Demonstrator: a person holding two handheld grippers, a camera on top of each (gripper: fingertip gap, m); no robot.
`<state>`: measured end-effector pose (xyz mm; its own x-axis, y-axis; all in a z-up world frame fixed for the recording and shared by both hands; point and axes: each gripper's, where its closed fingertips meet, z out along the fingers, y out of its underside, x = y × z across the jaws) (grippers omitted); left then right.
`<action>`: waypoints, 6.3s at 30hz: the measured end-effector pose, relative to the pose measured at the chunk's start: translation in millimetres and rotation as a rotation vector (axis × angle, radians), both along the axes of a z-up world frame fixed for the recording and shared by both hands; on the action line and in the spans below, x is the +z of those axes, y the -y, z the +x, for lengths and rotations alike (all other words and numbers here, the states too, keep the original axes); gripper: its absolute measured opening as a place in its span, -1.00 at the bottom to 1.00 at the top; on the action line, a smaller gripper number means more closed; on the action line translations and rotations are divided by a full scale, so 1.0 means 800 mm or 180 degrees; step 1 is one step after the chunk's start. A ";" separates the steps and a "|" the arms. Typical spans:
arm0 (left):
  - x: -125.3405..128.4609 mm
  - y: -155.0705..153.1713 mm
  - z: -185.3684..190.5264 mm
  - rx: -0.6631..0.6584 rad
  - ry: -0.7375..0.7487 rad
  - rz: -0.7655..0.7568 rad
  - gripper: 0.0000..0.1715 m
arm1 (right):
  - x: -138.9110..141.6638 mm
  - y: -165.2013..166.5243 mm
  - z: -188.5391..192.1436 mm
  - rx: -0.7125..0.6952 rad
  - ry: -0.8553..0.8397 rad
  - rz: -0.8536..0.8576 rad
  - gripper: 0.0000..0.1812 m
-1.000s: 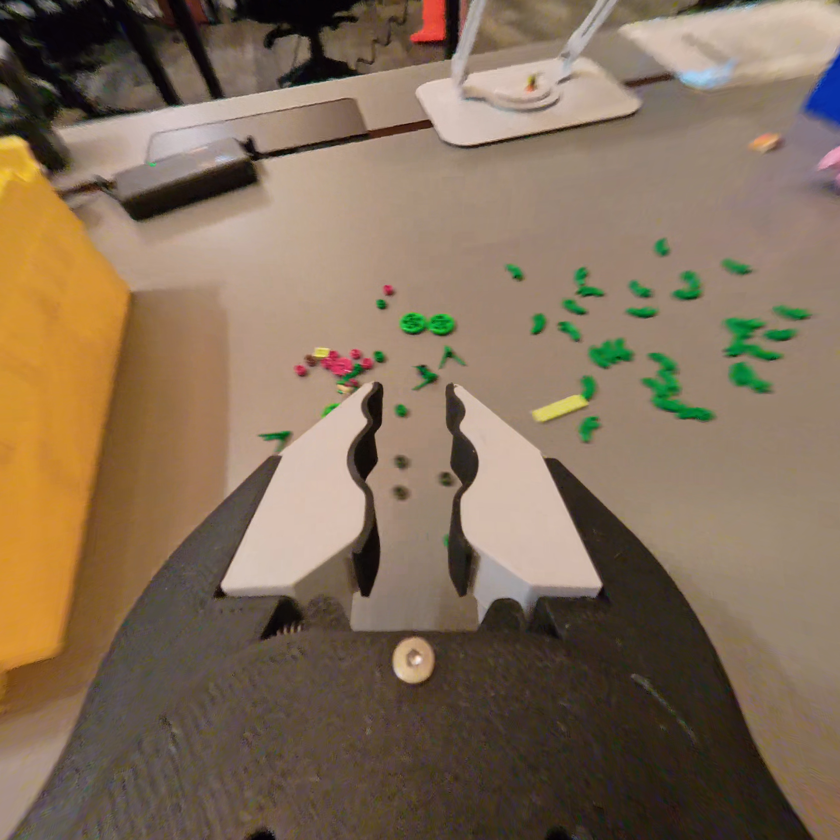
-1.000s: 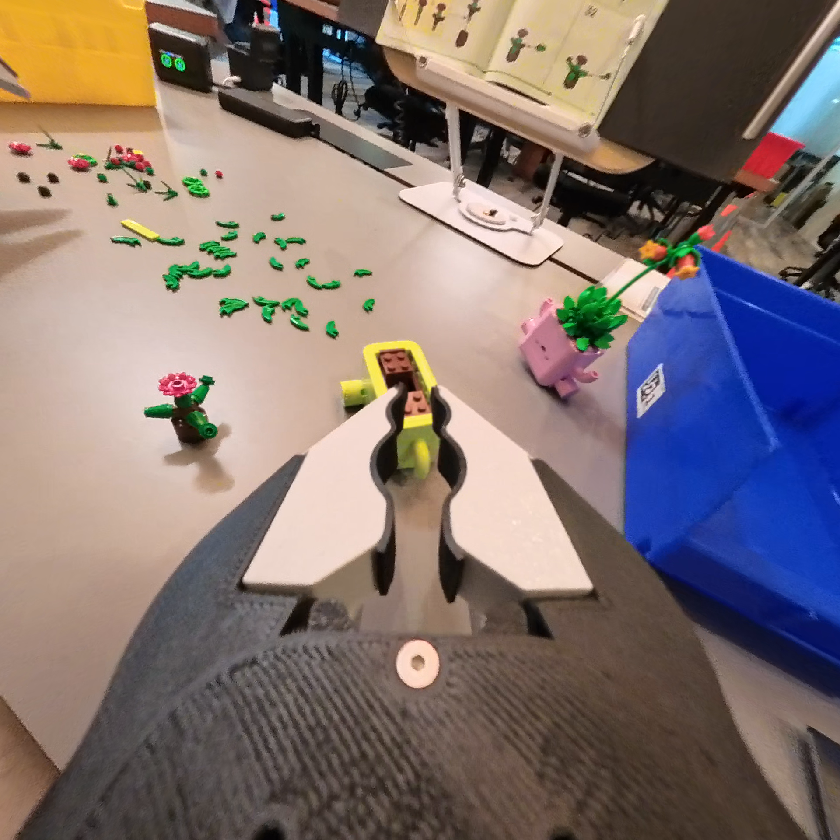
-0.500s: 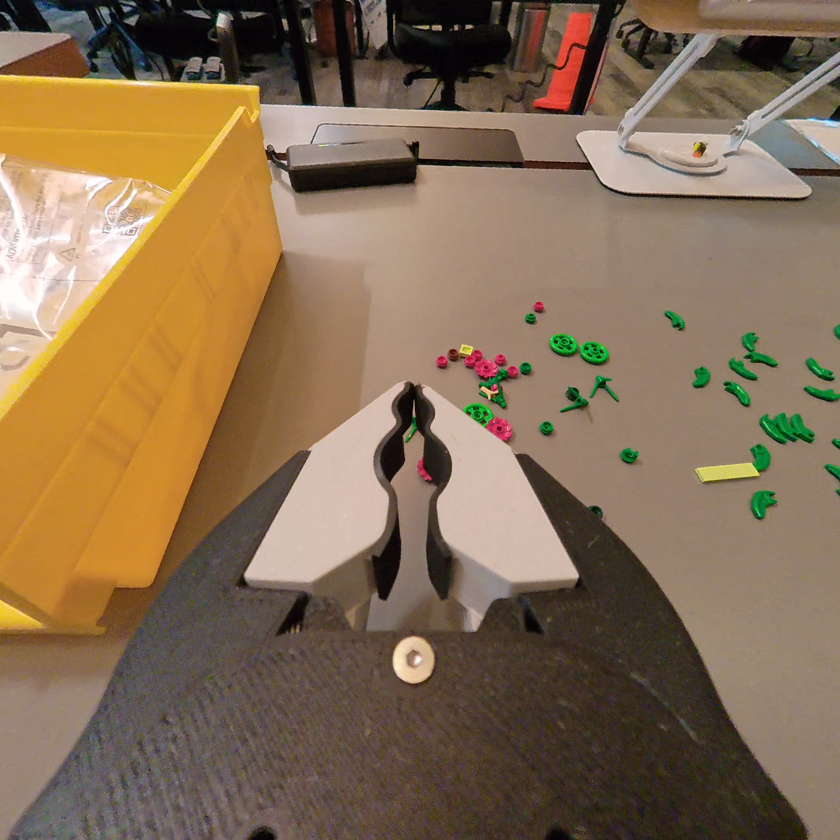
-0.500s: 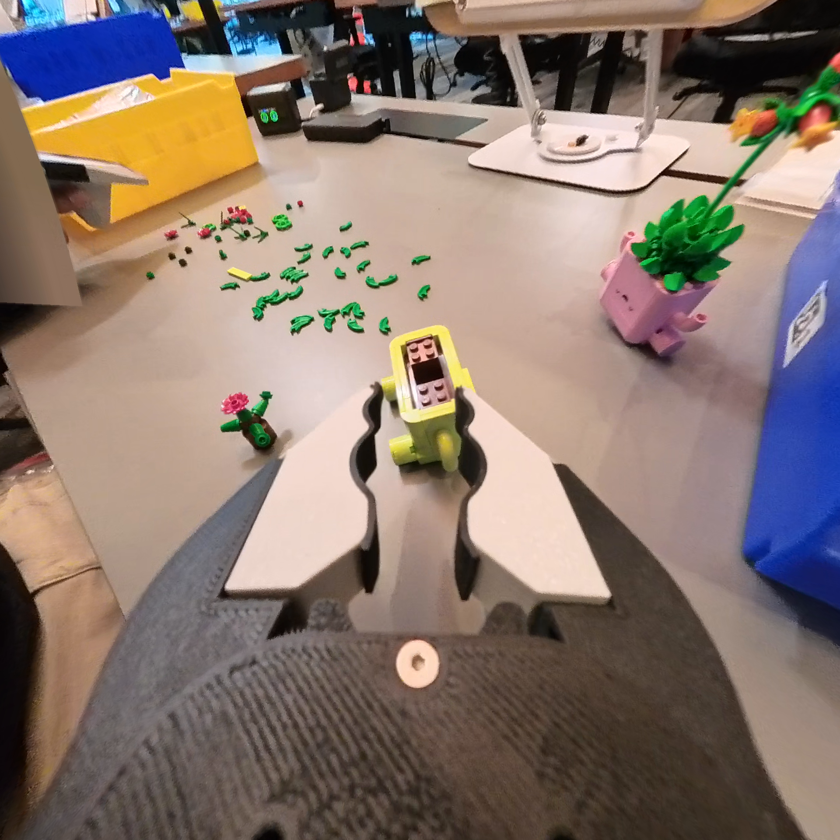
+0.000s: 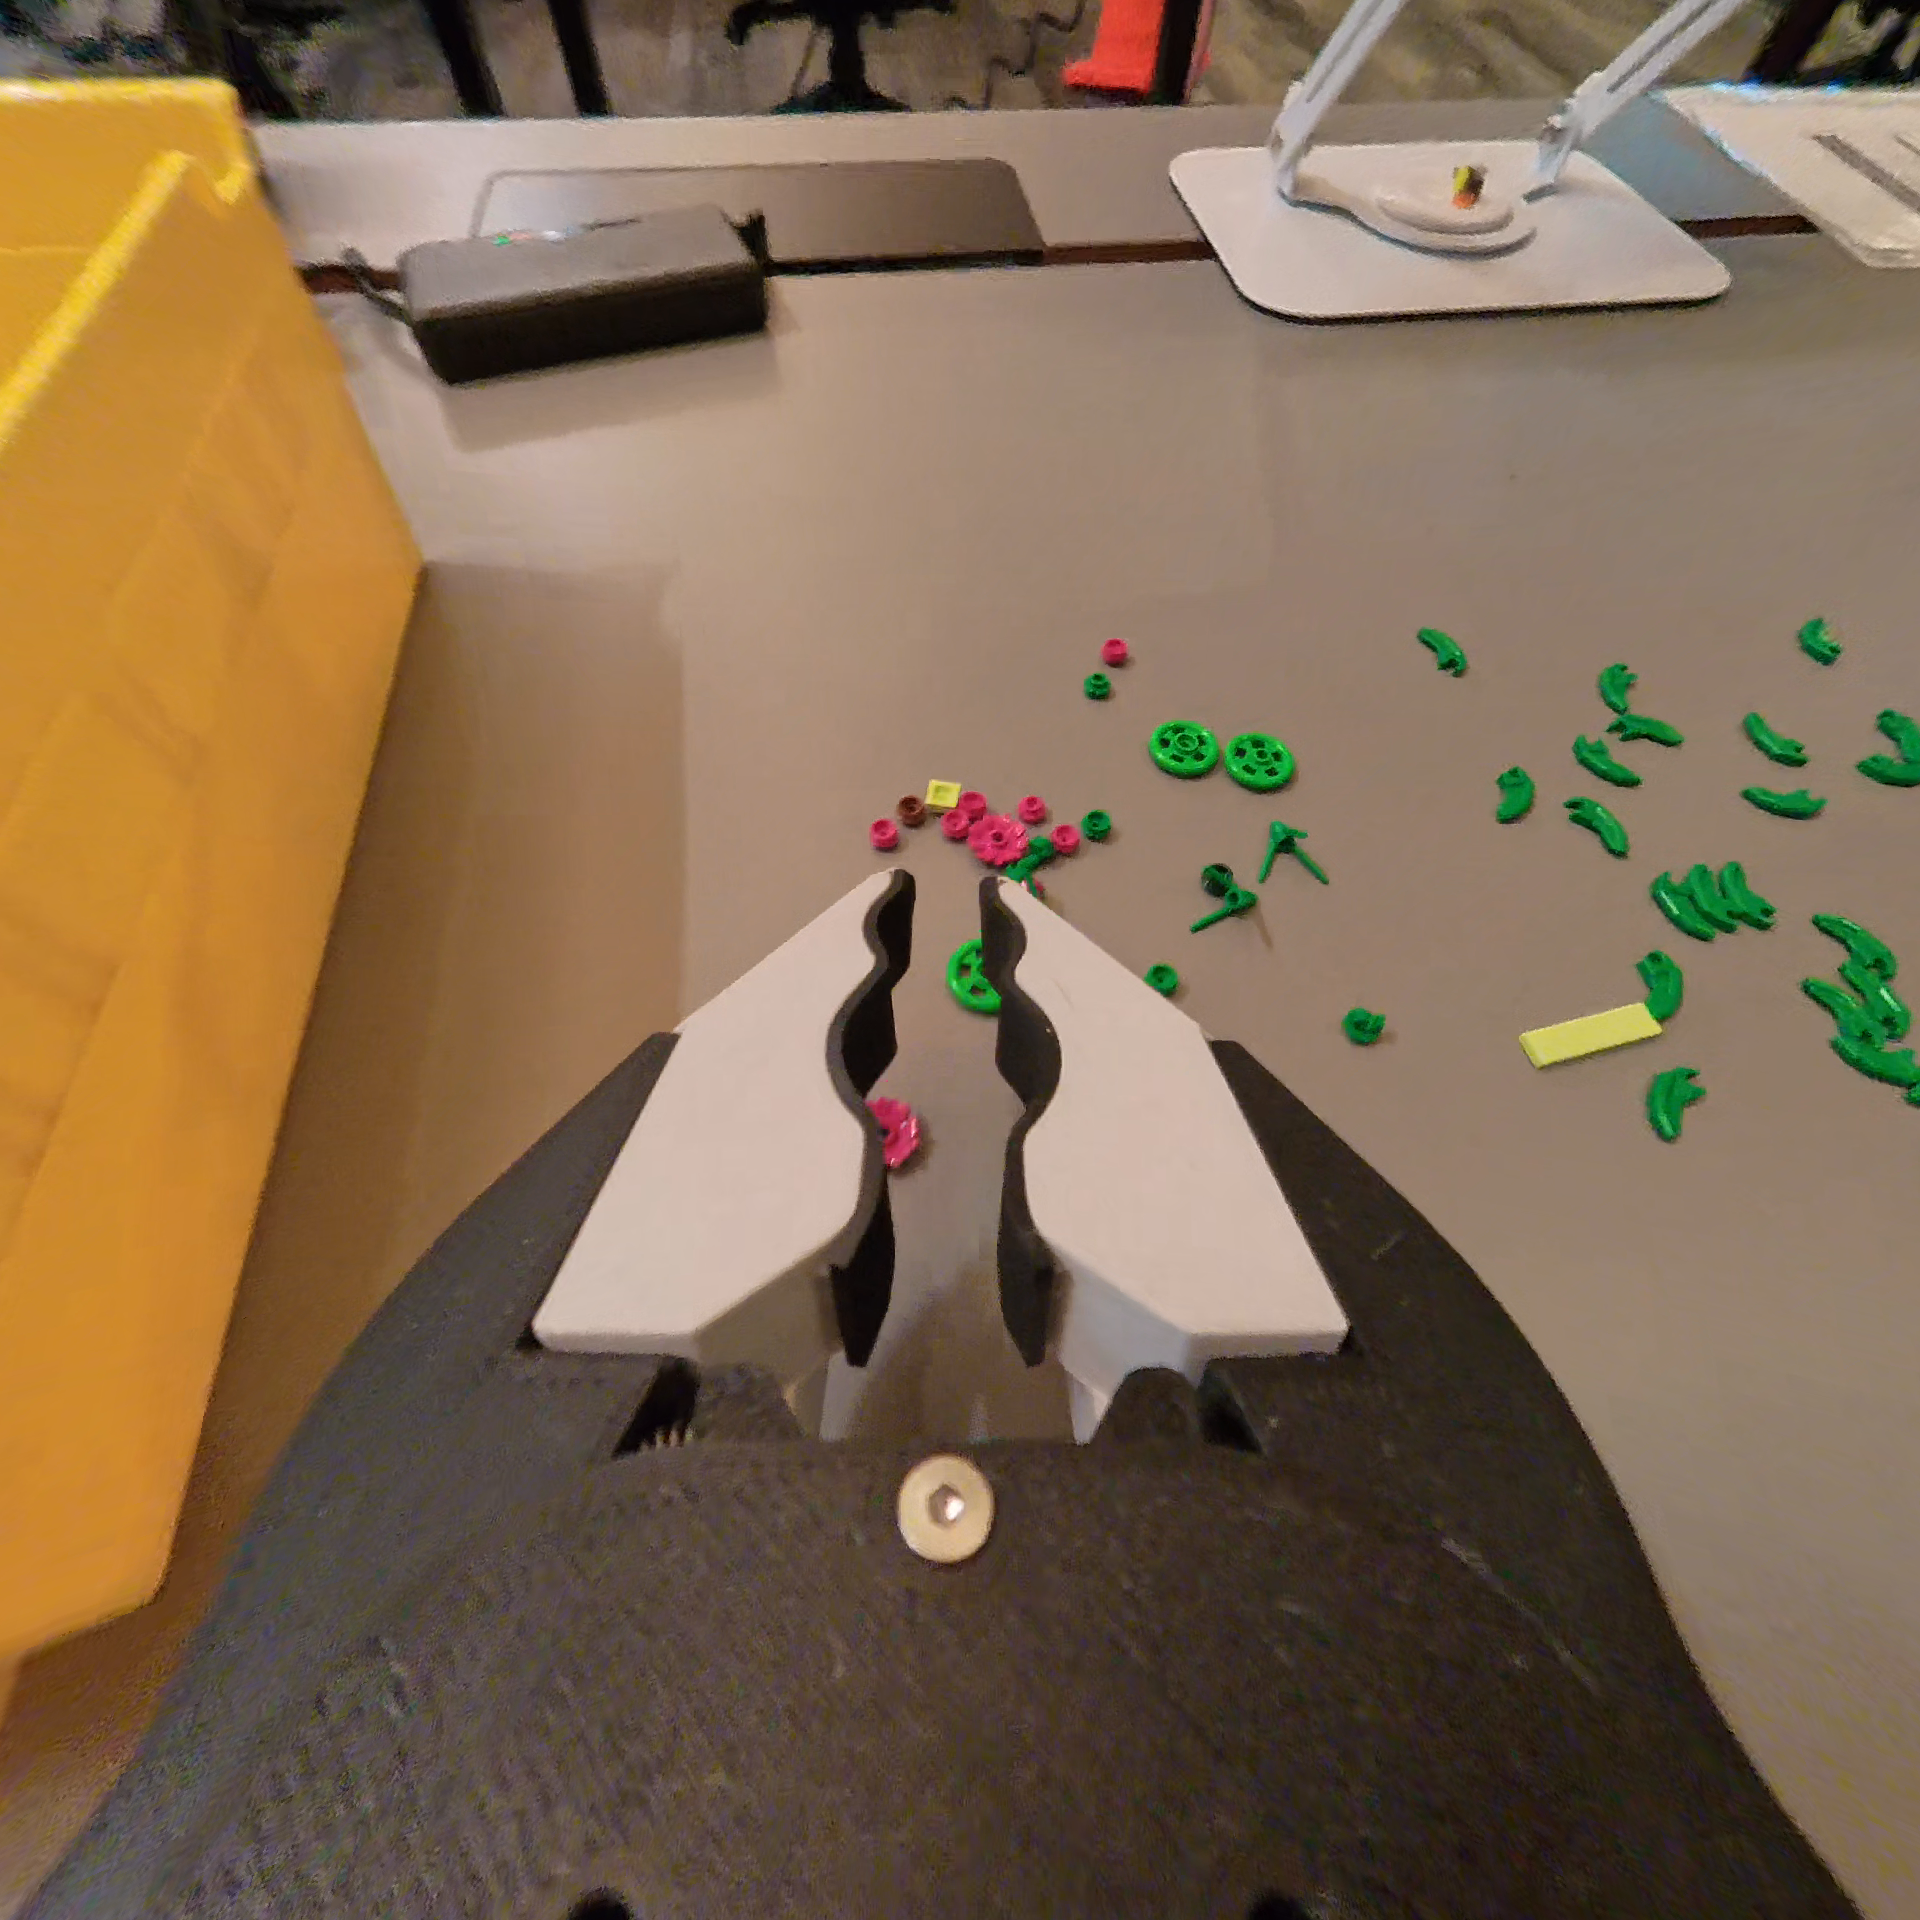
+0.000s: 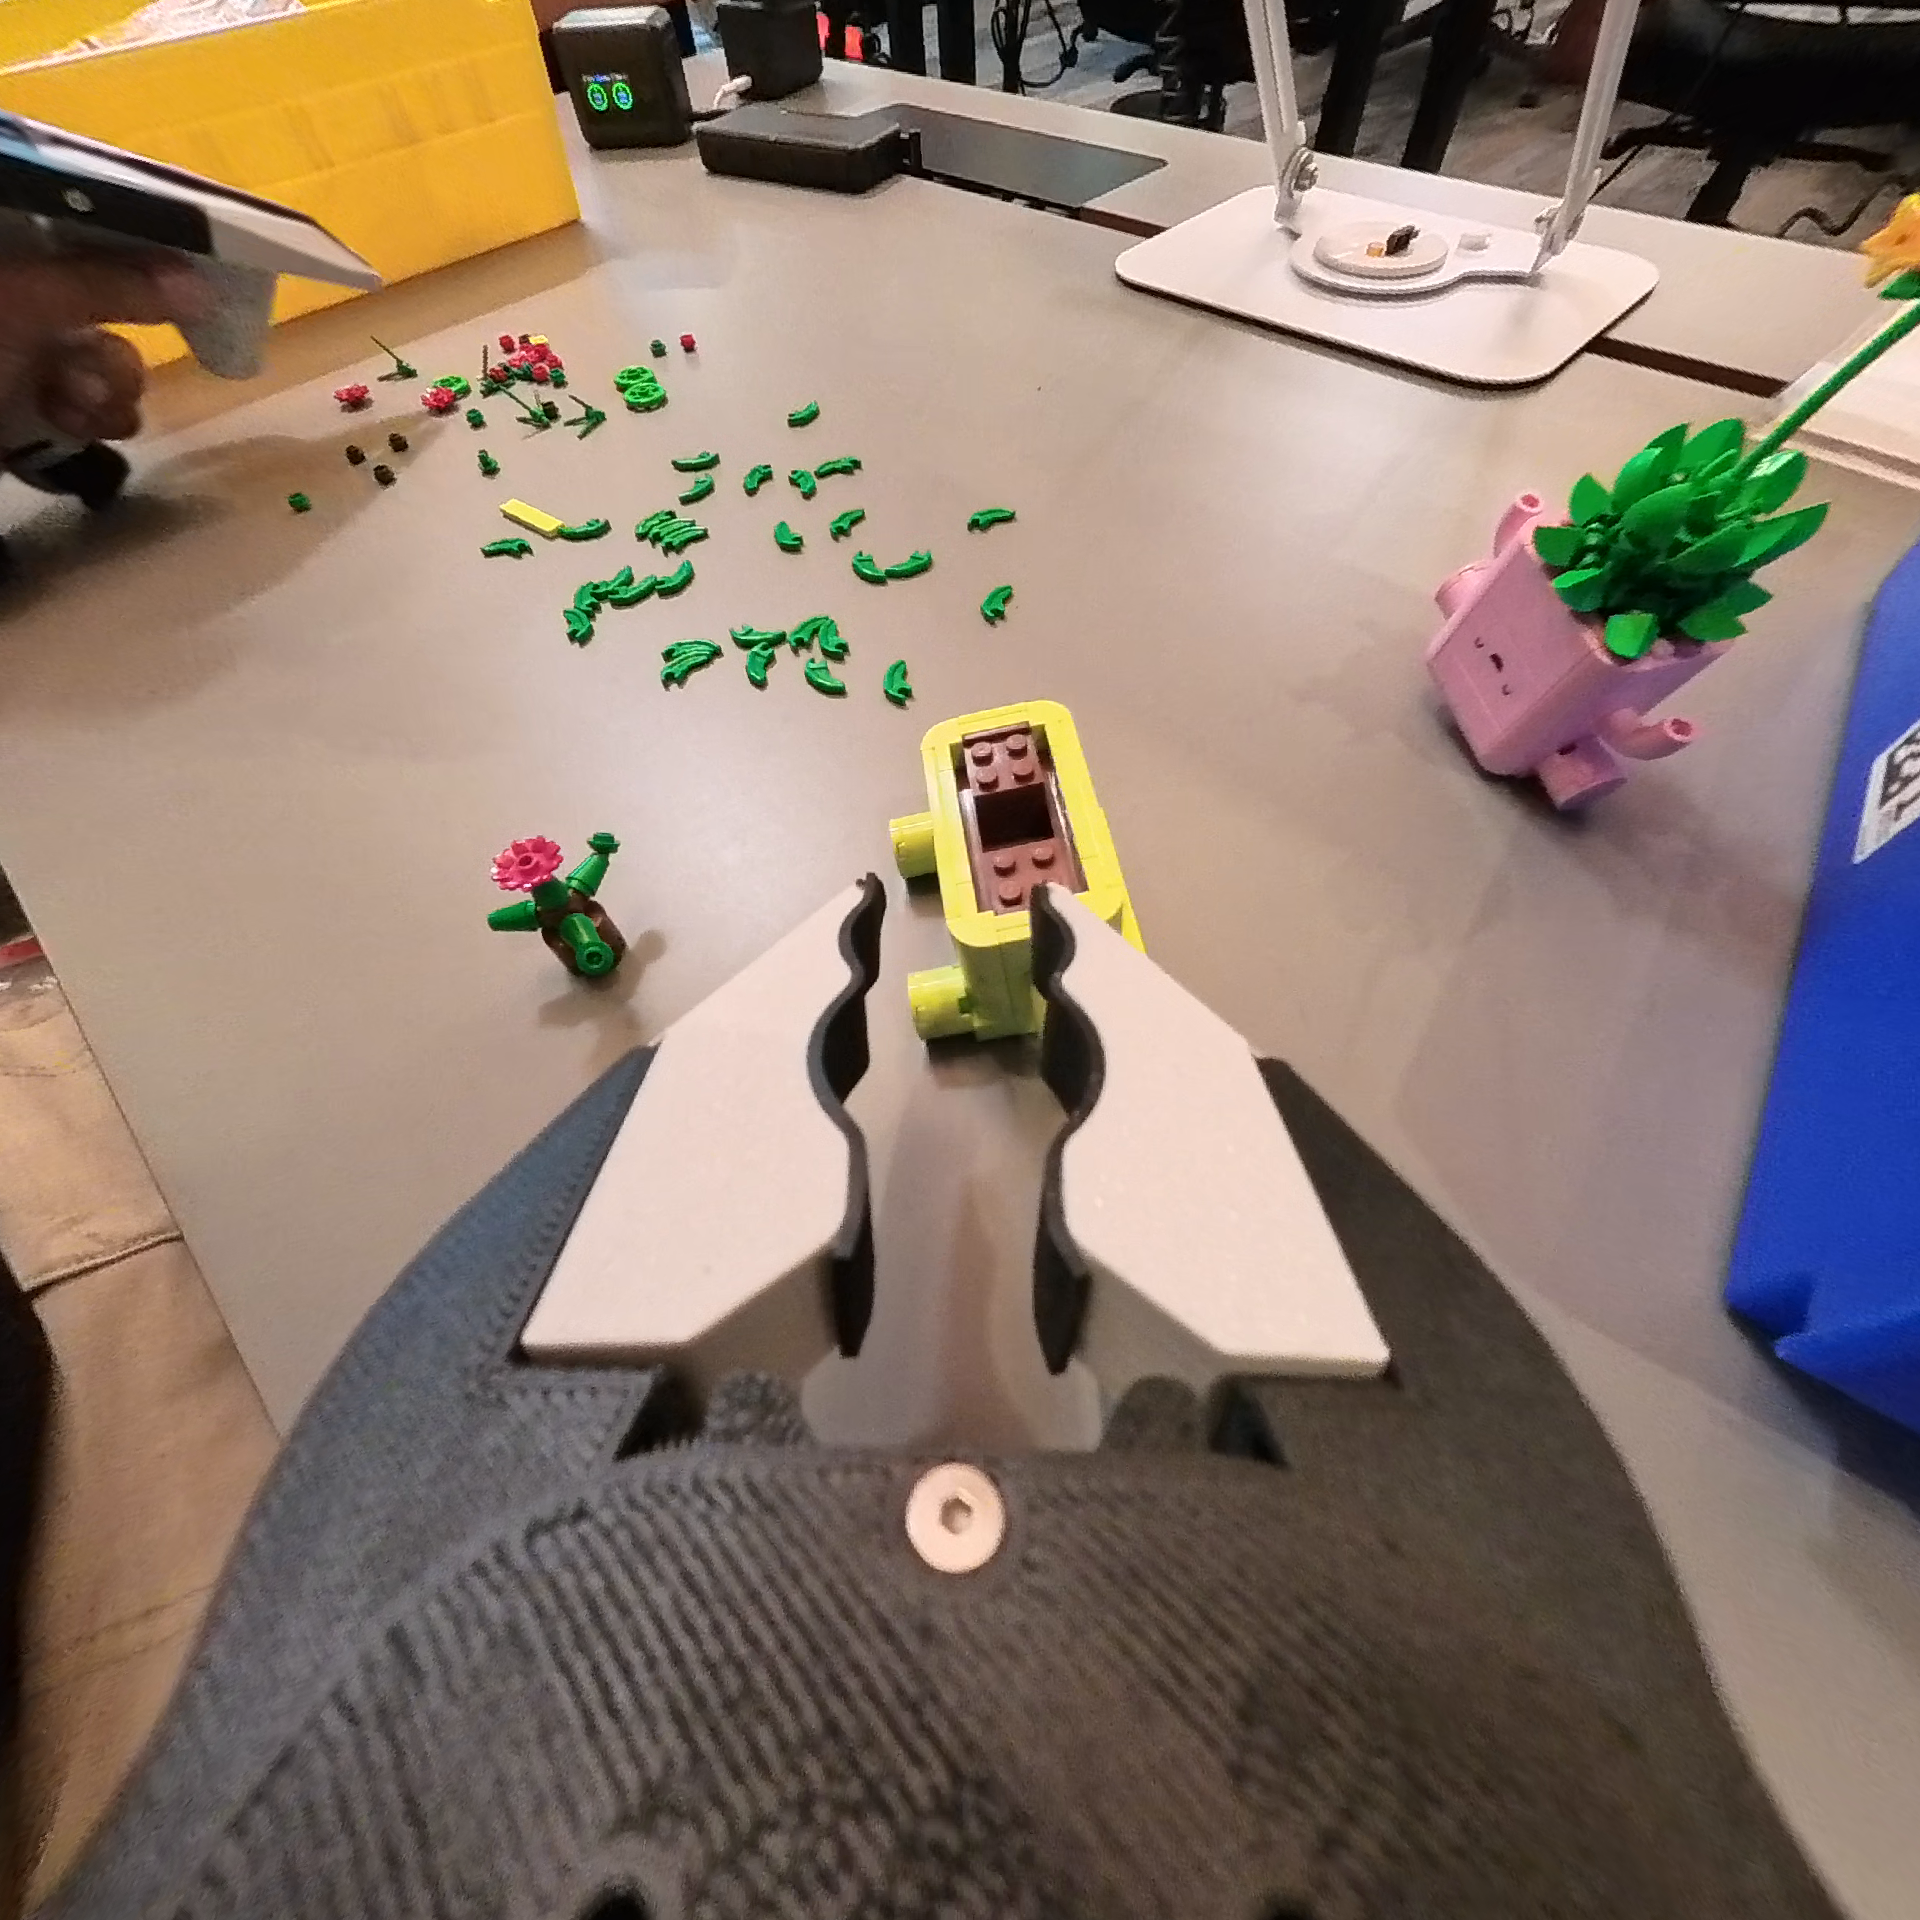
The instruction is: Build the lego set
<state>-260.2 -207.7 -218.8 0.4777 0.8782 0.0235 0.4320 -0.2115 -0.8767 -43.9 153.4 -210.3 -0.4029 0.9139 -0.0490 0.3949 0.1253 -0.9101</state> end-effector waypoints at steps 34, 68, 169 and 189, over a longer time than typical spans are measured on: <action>-0.050 -0.036 -0.015 -0.0563 0.0769 -0.0364 -0.93 | -0.001 0.004 0.002 0.0082 0.0018 0.0005 -0.73; 0.049 -0.291 0.384 -0.4693 0.0488 0.0547 -0.96 | 0.040 0.171 0.097 0.1897 -0.1804 0.1242 -0.75; 0.033 -0.294 0.380 -0.4638 0.0729 0.0970 -0.85 | 0.022 0.159 0.101 0.1948 -0.0182 -0.0283 -0.95; -0.028 -0.349 0.340 -0.4533 0.0867 -0.0208 0.05 | -0.038 0.110 0.050 0.1074 0.0357 0.0586 -0.94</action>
<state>11.9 71.1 -241.1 0.9164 -0.3250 0.2336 -0.0260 -0.6309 -0.7754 -3.8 65.1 -240.5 -0.6834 0.7288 0.0424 0.3994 0.4219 -0.8139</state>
